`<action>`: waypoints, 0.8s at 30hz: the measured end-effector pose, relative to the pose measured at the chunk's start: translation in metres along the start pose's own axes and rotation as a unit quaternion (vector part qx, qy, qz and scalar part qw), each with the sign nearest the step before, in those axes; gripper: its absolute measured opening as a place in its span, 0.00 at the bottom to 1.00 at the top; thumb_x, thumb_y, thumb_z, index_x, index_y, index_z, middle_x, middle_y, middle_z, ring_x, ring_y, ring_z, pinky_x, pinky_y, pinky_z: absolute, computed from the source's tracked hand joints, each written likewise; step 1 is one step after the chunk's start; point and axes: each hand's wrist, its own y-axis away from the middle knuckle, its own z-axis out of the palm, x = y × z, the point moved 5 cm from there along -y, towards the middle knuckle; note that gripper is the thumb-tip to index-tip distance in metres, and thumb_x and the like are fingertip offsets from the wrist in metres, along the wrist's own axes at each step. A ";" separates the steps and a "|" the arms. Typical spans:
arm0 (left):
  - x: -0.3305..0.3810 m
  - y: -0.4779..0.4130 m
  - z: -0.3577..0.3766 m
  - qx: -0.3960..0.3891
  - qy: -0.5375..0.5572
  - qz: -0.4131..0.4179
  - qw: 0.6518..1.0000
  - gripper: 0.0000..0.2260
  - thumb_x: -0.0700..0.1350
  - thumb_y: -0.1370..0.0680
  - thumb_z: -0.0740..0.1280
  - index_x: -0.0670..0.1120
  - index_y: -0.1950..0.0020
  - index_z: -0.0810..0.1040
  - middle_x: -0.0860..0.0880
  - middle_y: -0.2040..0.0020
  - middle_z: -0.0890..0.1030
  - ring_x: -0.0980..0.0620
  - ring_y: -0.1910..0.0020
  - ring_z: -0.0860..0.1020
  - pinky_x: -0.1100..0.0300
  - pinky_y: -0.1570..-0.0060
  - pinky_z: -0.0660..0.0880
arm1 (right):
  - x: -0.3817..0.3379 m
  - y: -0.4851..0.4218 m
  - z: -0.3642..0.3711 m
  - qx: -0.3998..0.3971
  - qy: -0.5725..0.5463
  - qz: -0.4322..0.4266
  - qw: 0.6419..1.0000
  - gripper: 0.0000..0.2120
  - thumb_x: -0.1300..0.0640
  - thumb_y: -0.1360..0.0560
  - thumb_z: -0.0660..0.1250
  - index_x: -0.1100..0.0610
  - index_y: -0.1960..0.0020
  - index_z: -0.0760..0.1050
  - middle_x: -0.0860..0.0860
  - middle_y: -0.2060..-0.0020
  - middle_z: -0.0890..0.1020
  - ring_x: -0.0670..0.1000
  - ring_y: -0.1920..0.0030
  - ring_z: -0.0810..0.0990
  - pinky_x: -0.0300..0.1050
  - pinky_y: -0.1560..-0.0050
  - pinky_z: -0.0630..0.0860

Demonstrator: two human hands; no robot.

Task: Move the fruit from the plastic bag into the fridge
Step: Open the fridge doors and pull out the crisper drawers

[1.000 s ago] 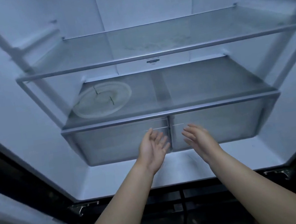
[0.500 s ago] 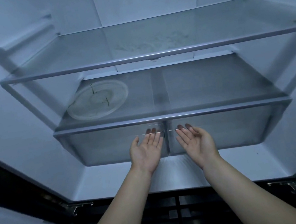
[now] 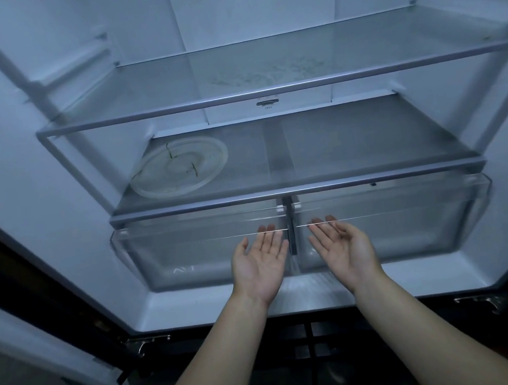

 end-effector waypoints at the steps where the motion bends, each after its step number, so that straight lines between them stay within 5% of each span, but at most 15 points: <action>1: -0.001 0.004 -0.002 -0.004 0.000 -0.004 1.000 0.19 0.50 0.19 0.53 0.38 0.38 0.73 0.41 0.36 0.75 0.43 0.32 0.69 0.48 0.30 0.62 | 0.001 0.004 -0.001 -0.003 0.001 -0.002 1.000 0.07 0.61 0.21 0.57 0.59 0.46 0.71 0.62 0.38 0.76 0.59 0.37 0.75 0.52 0.36 0.71; 24: -0.015 0.074 -0.036 -0.022 -0.012 -0.053 0.998 0.19 0.48 0.19 0.54 0.39 0.34 0.70 0.40 0.33 0.73 0.39 0.34 0.70 0.46 0.32 0.64 | 0.031 0.072 -0.024 -0.009 -0.015 -0.052 0.999 0.07 0.61 0.22 0.58 0.59 0.46 0.73 0.60 0.42 0.79 0.58 0.40 0.78 0.51 0.40 0.75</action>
